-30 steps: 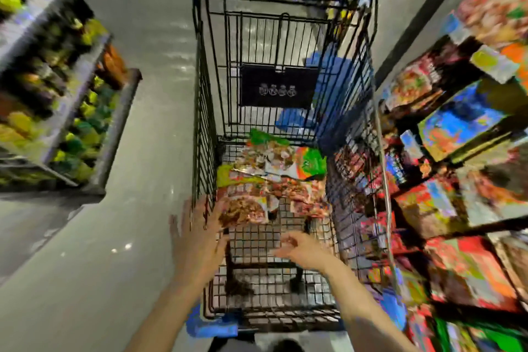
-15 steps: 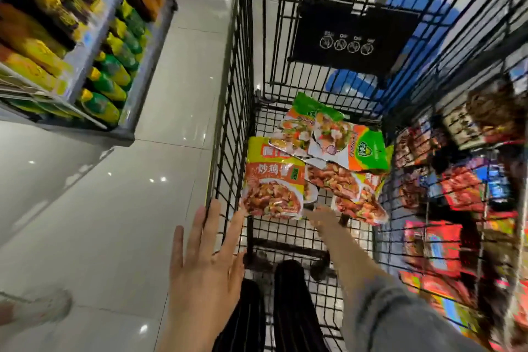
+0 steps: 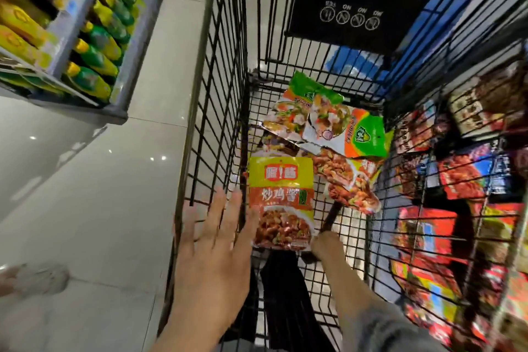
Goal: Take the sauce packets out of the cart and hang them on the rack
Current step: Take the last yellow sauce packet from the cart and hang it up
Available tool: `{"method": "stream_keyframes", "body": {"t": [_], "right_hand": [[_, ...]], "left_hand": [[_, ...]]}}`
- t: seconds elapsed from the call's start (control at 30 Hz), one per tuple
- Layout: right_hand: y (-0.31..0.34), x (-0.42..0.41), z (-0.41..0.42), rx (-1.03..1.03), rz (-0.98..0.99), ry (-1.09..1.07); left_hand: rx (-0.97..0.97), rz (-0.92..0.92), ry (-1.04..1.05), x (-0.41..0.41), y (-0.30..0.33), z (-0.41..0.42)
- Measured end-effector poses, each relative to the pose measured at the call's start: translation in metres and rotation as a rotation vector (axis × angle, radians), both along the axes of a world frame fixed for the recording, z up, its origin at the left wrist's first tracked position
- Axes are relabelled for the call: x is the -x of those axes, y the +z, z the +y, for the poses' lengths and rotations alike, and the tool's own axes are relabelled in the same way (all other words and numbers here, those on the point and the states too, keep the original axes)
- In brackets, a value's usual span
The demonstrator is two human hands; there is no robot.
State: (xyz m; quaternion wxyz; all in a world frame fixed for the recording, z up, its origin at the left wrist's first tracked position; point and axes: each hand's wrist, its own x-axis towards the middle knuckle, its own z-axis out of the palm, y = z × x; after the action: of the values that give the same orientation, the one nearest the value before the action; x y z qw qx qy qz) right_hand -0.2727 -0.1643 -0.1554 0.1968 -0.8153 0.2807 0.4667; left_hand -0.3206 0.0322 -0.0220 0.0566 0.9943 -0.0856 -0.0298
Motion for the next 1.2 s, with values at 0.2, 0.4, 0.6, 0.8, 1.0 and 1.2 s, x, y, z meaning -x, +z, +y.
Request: {"method": "stream_keyframes", "body": {"t": [0.2, 0.4, 0.6, 0.8, 1.0, 1.2], "right_hand": [[-0.052, 0.019, -0.041, -0.008, -0.046, 0.003], [-0.05, -0.055, -0.047, -0.129, -0.406, 0.236], [-0.085, -0.13, -0.027, -0.116, -0.403, 0.499], [-0.078, -0.123, -0.019, 0.036, -0.463, 0.594], [-0.062, -0.08, -0.051, -0.074, -0.367, 0.321], [-0.03, -0.05, -0.053, -0.096, -0.436, 0.127]], "left_hand": [[0.289, 0.643, 0.201, -0.056, -0.067, -0.038], [0.101, 0.511, 0.095, -0.089, -0.069, -0.036], [-0.169, -0.297, 0.014, -0.089, 0.013, -0.01], [-0.24, -0.119, 0.196, -0.098, 0.008, 0.021], [-0.176, -0.09, 0.187, -0.101, 0.004, 0.02], [-0.14, -0.054, 0.167, -0.101, 0.006, 0.02]]}}
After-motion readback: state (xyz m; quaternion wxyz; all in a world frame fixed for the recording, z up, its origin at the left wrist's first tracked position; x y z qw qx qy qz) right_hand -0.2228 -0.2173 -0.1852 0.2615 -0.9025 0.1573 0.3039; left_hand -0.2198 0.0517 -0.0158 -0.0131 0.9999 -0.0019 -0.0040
